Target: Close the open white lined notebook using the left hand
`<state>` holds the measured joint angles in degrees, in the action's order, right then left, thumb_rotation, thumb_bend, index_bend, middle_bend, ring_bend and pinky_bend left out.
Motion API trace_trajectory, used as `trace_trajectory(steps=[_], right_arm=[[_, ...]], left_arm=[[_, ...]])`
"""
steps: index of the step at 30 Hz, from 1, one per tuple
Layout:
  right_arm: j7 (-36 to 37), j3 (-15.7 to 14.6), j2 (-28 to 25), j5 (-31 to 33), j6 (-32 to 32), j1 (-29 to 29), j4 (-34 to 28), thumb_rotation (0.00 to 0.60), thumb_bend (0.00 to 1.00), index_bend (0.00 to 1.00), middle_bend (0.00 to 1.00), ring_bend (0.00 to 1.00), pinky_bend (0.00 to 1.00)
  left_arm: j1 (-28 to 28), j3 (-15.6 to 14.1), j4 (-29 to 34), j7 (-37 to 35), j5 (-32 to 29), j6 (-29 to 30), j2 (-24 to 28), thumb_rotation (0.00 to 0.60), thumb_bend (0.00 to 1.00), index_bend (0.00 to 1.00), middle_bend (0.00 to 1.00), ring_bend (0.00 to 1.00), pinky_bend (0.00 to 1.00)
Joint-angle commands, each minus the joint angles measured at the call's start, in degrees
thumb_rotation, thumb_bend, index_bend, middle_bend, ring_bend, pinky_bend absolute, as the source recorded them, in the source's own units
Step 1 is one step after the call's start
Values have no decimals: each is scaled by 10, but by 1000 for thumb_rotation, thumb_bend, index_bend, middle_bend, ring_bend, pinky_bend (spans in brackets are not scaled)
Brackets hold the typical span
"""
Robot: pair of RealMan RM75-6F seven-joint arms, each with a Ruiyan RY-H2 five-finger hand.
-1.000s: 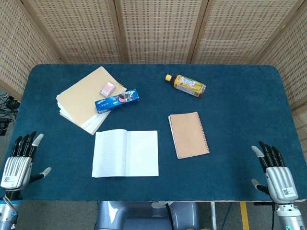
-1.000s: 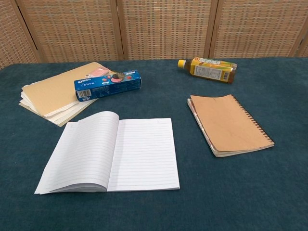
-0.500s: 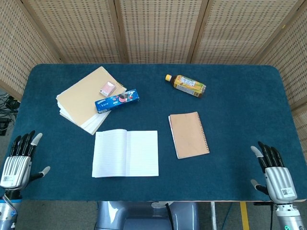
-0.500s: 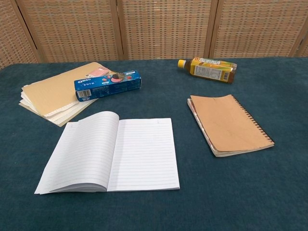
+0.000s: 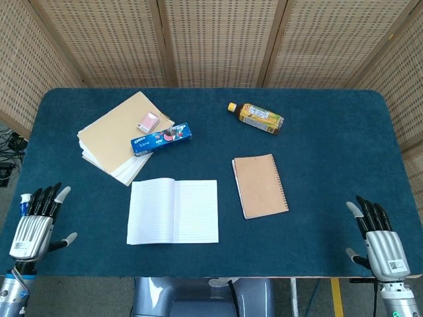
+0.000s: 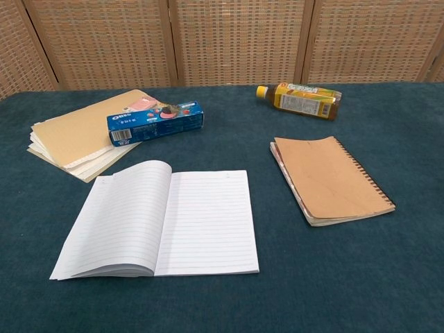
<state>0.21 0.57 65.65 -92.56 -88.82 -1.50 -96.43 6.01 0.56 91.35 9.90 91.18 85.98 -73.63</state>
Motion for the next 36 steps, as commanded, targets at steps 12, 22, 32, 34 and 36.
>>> trace_trajectory(steps=[12, 22, 32, 34, 36], right_arm=[[3, 1, -1, 5, 5, -1, 0, 600, 104, 0, 0, 0, 0], [18, 5, -7, 10, 0, 1, -3, 600, 105, 0, 0, 0, 0], [29, 7, -10, 11, -1, 1, -3, 600, 105, 0, 0, 0, 0], [29, 7, -11, 11, -2, 1, -4, 600, 105, 0, 0, 0, 0], [32, 8, -11, 11, -3, 2, -4, 600, 105, 0, 0, 0, 0]], left_arm=[[28, -49, 10, 97, 72, -58, -52, 600, 197, 0, 0, 0, 0], [53, -38, 22, 175, 37, -126, -106, 600, 197, 0, 0, 0, 0], [72, -22, 4, 235, -9, -165, -161, 600, 202, 0, 0, 0, 0], [74, -22, 1, 244, -15, -169, -169, 600, 208, 0, 0, 0, 0], [76, -21, -3, 248, -21, -171, -176, 600, 216, 0, 0, 0, 0]])
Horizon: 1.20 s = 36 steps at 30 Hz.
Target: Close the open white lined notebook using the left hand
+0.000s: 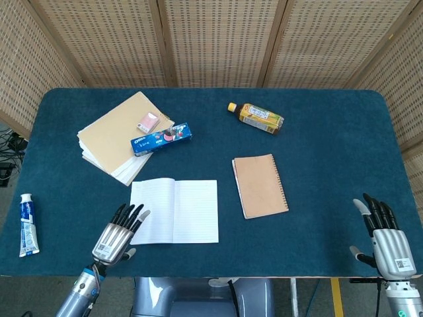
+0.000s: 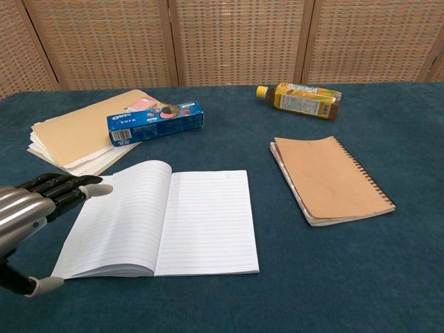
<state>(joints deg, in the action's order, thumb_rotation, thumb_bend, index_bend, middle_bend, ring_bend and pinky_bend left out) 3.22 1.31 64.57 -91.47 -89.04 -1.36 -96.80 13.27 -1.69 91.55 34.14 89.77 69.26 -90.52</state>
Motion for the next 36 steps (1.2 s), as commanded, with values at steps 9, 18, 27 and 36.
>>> trace_trajectory(steps=[9, 18, 27, 36], right_arm=[[4, 0, 1, 0, 1, -1, 2, 600, 105, 0, 0, 0, 0], [2, 0, 4, -1, 2, -1, 4, 600, 105, 0, 0, 0, 0], [-1, 1, 6, -1, 1, -1, 4, 600, 105, 0, 0, 0, 0], [-2, 0, 6, 0, 2, -1, 4, 600, 104, 0, 0, 0, 0]], left_arm=[[13, 2, -31, 6, -22, -12, -30, 600, 267, 0, 0, 0, 0], [25, 8, -52, 2, -35, -21, -45, 600, 267, 0, 0, 0, 0], [35, 7, -62, 7, -44, -30, -56, 600, 267, 0, 0, 0, 0], [34, -7, -63, 3, -38, -19, -63, 600, 267, 0, 0, 0, 0]])
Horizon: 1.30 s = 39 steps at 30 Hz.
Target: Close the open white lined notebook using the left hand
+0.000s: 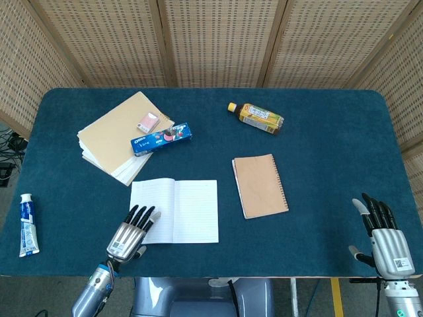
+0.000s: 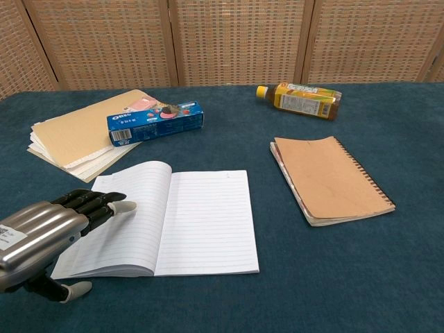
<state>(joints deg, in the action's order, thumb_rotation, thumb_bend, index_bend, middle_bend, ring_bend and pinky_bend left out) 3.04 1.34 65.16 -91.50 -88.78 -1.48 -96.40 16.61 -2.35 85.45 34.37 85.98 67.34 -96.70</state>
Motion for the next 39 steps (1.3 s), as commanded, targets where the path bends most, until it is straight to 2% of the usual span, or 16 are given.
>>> trace_trajectory(steps=[1, 14, 15, 20, 23, 27, 31, 34, 39], right_arm=[[0, 0, 0, 0, 0, 0, 0, 600, 105, 0, 0, 0, 0], [0, 1, 1, 2, 2, -1, 1, 600, 104, 0, 0, 0, 0], [-1, 1, 1, 2, 2, -1, 1, 600, 104, 0, 0, 0, 0], [-2, 0, 1, 1, 2, -1, 0, 600, 105, 0, 0, 0, 0], [-2, 0, 1, 1, 1, 0, 0, 600, 105, 0, 0, 0, 0], [-1, 1, 0, 2, 1, 0, 0, 600, 105, 0, 0, 0, 0], [2, 1, 0, 3, 2, -1, 1, 600, 105, 0, 0, 0, 0], [3, 2, 0, 3, 1, 0, 1, 600, 105, 0, 0, 0, 0], [2, 2, 0, 4, 0, 0, 1, 600, 105, 0, 0, 0, 0]], left_arm=[[0, -1, -3, 2, -1, 1, -1, 600, 267, 0, 0, 0, 0], [5, 11, -39, 15, -12, 14, -19, 600, 277, 0, 0, 0, 0], [6, 11, -39, 14, -11, 16, -19, 600, 290, 0, 0, 0, 0], [6, 9, -43, 15, -3, 26, -19, 600, 478, 0, 0, 0, 0], [6, 7, -47, 16, 7, 38, -21, 600, 527, 0, 0, 0, 0], [8, 3, -58, 9, 39, 62, -21, 600, 528, 0, 0, 0, 0], [19, -2, -103, -17, 121, 126, -30, 600, 472, 0, 0, 0, 0], [22, -2, -130, -47, 155, 163, -42, 600, 452, 0, 0, 0, 0], [28, 3, -135, -62, 176, 186, -45, 600, 447, 0, 0, 0, 0]])
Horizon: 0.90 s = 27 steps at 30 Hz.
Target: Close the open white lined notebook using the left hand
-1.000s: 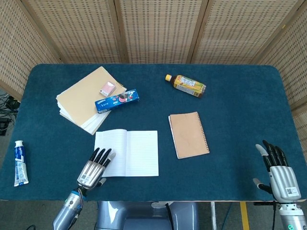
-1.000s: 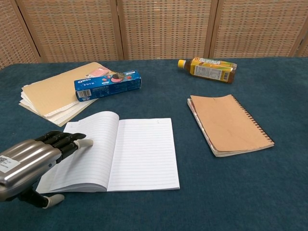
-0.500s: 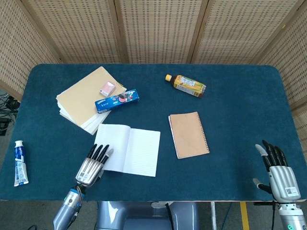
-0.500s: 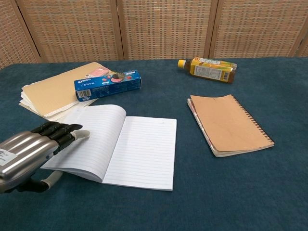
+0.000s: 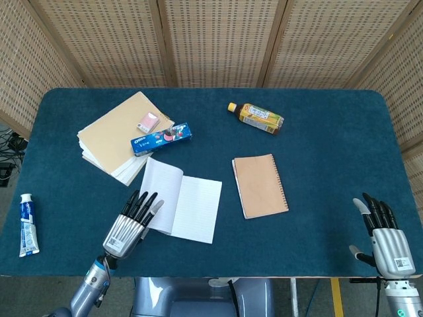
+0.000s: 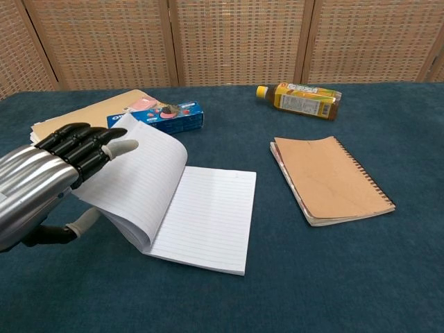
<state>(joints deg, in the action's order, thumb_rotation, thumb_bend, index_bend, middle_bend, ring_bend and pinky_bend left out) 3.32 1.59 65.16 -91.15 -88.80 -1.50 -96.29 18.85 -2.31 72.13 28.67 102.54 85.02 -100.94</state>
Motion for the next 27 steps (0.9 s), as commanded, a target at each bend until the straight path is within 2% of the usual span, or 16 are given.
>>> trace_trajectory(steps=[1, 4, 10, 15, 27], right_arm=[[-2, 0, 0, 0, 1, 0, 0, 600, 105, 0, 0, 0, 0], [-2, 0, 0, 0, -1, 0, -1, 600, 105, 0, 0, 0, 0], [1, 2, -1, 4, 0, 0, -1, 600, 105, 0, 0, 0, 0], [1, 1, 0, 4, 4, -1, -1, 600, 104, 0, 0, 0, 0], [-3, 0, 0, 2, 3, 0, -2, 600, 104, 0, 0, 0, 0]], left_arm=[[9, 6, -3, -2, 17, 12, -4, 600, 435, 0, 0, 0, 0], [18, 11, -3, 6, 22, 6, -5, 600, 393, 0, 0, 0, 0], [32, 25, -1, 19, 16, -11, -12, 600, 391, 0, 0, 0, 0], [34, 31, -6, 19, 14, -7, -21, 600, 273, 0, 0, 0, 0], [52, 59, -18, 27, 4, -7, -54, 600, 229, 0, 0, 0, 0]])
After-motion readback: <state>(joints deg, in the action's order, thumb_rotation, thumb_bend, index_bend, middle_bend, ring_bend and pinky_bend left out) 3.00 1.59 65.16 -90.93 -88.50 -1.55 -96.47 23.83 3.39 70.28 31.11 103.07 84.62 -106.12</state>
